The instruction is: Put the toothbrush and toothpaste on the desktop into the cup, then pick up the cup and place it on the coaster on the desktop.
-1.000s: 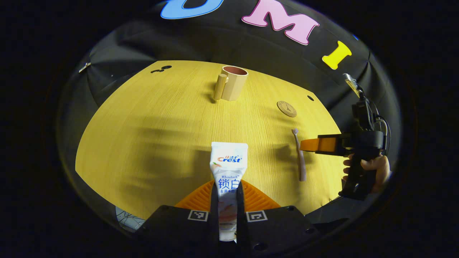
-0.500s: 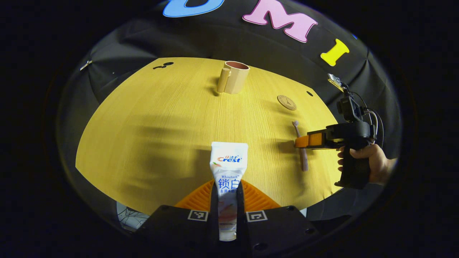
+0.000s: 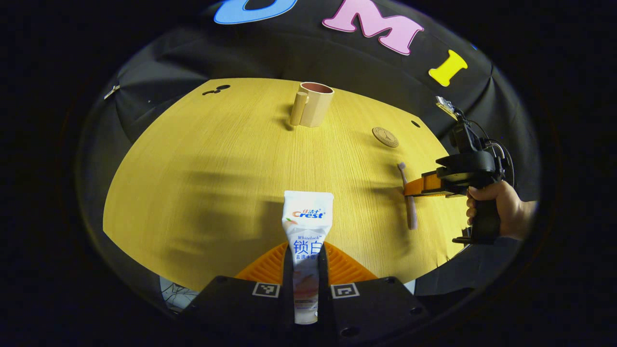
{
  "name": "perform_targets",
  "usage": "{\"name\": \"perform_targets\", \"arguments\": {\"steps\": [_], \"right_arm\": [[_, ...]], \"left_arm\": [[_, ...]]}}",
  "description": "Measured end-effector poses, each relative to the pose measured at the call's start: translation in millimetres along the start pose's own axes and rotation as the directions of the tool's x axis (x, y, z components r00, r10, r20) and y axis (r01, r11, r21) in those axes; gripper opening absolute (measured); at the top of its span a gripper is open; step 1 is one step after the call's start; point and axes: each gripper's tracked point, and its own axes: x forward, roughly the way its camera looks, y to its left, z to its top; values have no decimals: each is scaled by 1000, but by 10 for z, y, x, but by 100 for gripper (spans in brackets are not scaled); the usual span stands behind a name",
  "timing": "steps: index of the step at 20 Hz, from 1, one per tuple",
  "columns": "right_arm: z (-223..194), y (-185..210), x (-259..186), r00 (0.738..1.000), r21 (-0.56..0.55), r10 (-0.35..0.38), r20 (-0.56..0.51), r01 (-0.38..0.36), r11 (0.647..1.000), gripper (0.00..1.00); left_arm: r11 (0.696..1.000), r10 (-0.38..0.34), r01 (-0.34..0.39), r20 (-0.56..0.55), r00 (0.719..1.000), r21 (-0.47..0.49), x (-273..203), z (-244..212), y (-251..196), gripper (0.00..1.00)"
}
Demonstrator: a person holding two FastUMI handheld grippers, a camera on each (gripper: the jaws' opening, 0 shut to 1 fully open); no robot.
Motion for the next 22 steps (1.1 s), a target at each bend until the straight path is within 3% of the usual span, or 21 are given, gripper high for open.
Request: {"name": "perform_targets", "arguments": {"steps": [2, 3, 4, 11, 16, 19, 20, 22], "right_arm": [[15, -1, -10, 1000, 6, 8, -4, -8, 1000, 22], [23, 12, -23, 1000, 4, 22, -5, -22, 1000, 10], [21, 10, -2, 999, -4, 32, -6, -32, 999, 8], [75, -147, -74, 999, 18, 51, -4, -51, 999, 8], [229, -374, -296, 995, -8, 84, 60, -84, 996, 8], [271, -450, -489, 985, -75, 130, 110, -122, 990, 8], [272, -473, -555, 983, -84, 139, 119, -130, 988, 8], [270, -481, -697, 977, -58, 169, 131, -163, 985, 8]], "left_arm": [[1000, -2, 2, 1, 1000, -1, 30, 16, -6, 19], [1000, -2, 2, 1, 1000, -3, 40, 33, -6, 24], [1000, -2, 2, 1, 1000, -5, 54, 50, -8, 24], [1000, -3, 3, 72, 997, -4, 78, 494, 29, 24], [1000, -11, 15, 192, 981, -22, -51, 1211, 122, 24], [998, -48, 59, 276, 960, -34, -161, 1748, 60, 24], [997, -56, 67, 303, 951, -24, -193, 1935, 42, 29], [997, -73, 77, 356, 932, 3, -228, 2300, -6, 24]]}}
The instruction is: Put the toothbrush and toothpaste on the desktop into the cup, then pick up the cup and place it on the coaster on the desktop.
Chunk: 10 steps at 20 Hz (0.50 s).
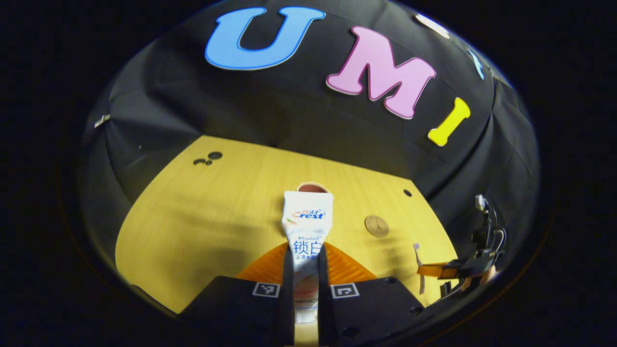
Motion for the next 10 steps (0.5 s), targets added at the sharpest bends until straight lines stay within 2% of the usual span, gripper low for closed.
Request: {"name": "perform_targets", "arguments": {"steps": [5, 10], "right_arm": [[102, 32, -280, 998, 77, 55, 30, -57, 995, 8], [239, -32, -479, 994, 69, 70, 79, -75, 995, 8]], "left_arm": [[997, -67, 60, 141, 988, 54, 390, 800, -182, 24], [990, -132, 116, 248, 960, 76, 1007, 1173, -355, 23]]}}
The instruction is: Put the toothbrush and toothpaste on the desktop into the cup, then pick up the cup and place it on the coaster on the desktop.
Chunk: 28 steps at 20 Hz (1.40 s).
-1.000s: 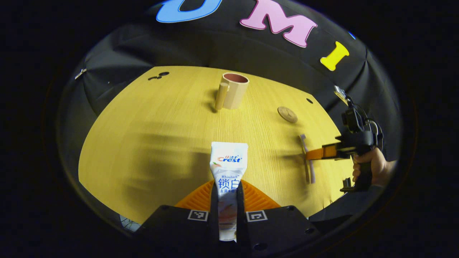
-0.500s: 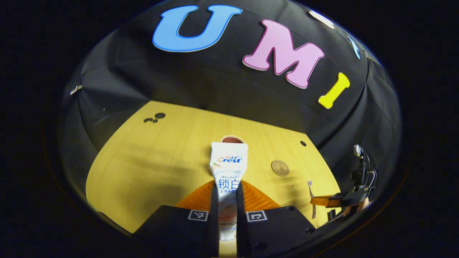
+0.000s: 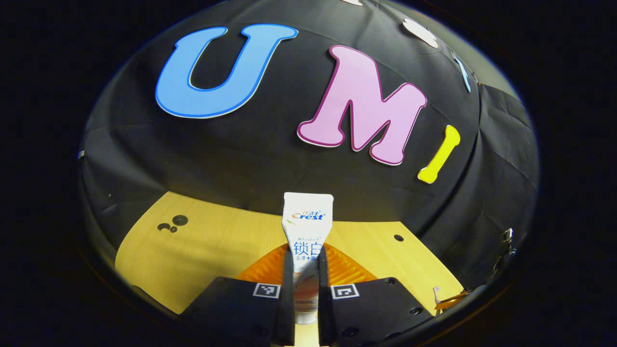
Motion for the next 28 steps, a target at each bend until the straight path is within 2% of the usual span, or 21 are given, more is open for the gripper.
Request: {"name": "perform_targets", "arguments": {"steps": [4, 8, 13, 16, 17, 18, 19, 20, 21, 22, 23, 24, 25, 28], "right_arm": [[-15, -73, -39, 1000, -51, 10, 9, -10, 999, 8], [-105, -158, 62, 1000, -47, 19, -3, -19, 999, 8], [-203, -161, 214, 999, -116, 30, -17, -32, 993, 8], [-160, -184, 298, 1000, -208, 27, -1, -27, 978, 8], [-162, -173, 315, 999, -201, 33, -5, -34, 979, 8], [-140, -156, 334, 999, -189, 41, -3, -41, 981, 8], [-103, -140, 349, 999, -181, 48, 3, -46, 982, 8], [-77, -118, 377, 998, -177, 56, 6, -54, 983, 8], [-52, -108, 398, 998, -177, 59, 7, -57, 983, 8], [-24, -88, 414, 998, -180, 64, 11, -61, 982, 8], [3, -53, 426, 997, -180, 73, 17, -69, 981, 8], [42, -8, 442, 996, -180, 85, 24, -79, 980, 8], [92, 54, 444, 995, -182, 98, 35, -90, 979, 8], [264, 247, 460, 988, -191, 136, 70, -120, 974, 8]], "left_arm": [[1000, -6, 8, 94, 996, -16, 470, -16, 53, 24], [999, 23, -26, 139, 990, 22, 778, -257, 285, 24], [997, -4, -8, 161, 987, 73, 915, -597, 280, 24], [994, 25, -41, 156, 987, 99, 946, -796, 284, 28], [993, 30, -46, 143, 989, 109, 972, -871, 290, 36], [992, 40, -55, 135, 990, 116, 962, -933, 283, 33], [991, 50, -65, 129, 990, 115, 926, -974, 296, 47], [992, 49, -62, 115, 992, 108, 898, -1023, 292, 43], [993, 47, -58, 111, 993, 101, 866, -1033, 278, 60], [994, 49, -59, 111, 993, 97, 842, -1005, 282, 66], [994, 48, -58, 110, 993, 93, 816, -990, 273, 76], [993, 60, -71, 112, 992, 91, 749, -967, 290, 77], [992, 73, -84, 116, 991, 89, 704, -926, 303, 97], [989, 119, -128, 127, 985, 69, 381, -818, 344, 97]]}}
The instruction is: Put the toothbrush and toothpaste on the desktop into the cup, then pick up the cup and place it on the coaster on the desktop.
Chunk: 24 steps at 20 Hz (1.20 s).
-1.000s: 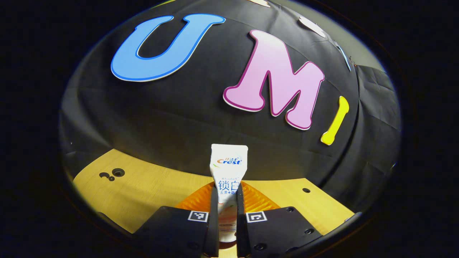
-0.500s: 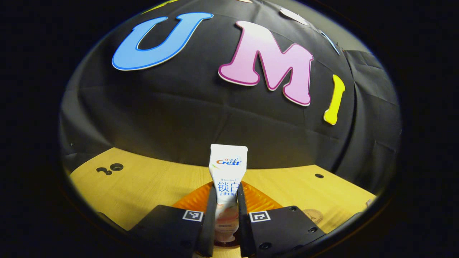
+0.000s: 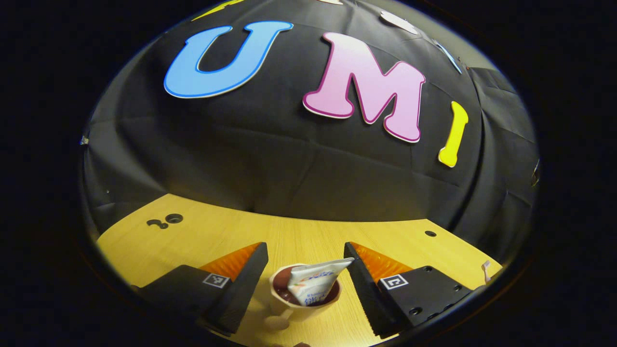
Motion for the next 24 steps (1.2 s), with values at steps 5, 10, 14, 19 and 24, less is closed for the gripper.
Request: {"name": "perform_targets", "arguments": {"steps": [5, 10, 14, 19, 24], "right_arm": [[599, 404, 113, 987, -21, 94, 128, -92, 996, 8], [1355, 915, 441, 943, -51, 194, 271, -187, 981, 8], [1888, 1257, 684, 894, -63, 239, 379, -233, 970, 8], [2203, 1566, 1002, 857, -66, 280, 433, -279, 958, 8], [2414, 1866, 1348, 808, -95, 321, 494, -317, 944, 8]], "left_arm": [[997, 75, -75, 20, 997, -34, -744, 115, 132, 98], [984, 133, -135, -28, 991, -118, -1500, -69, 198, 98], [964, 187, -198, -72, 980, -178, -1882, -305, 283, 98], [933, 228, -240, -75, 971, -268, -1986, -357, 321, 98], [921, 258, -260, -46, 965, -290, -1952, -278, 414, 97]]}}
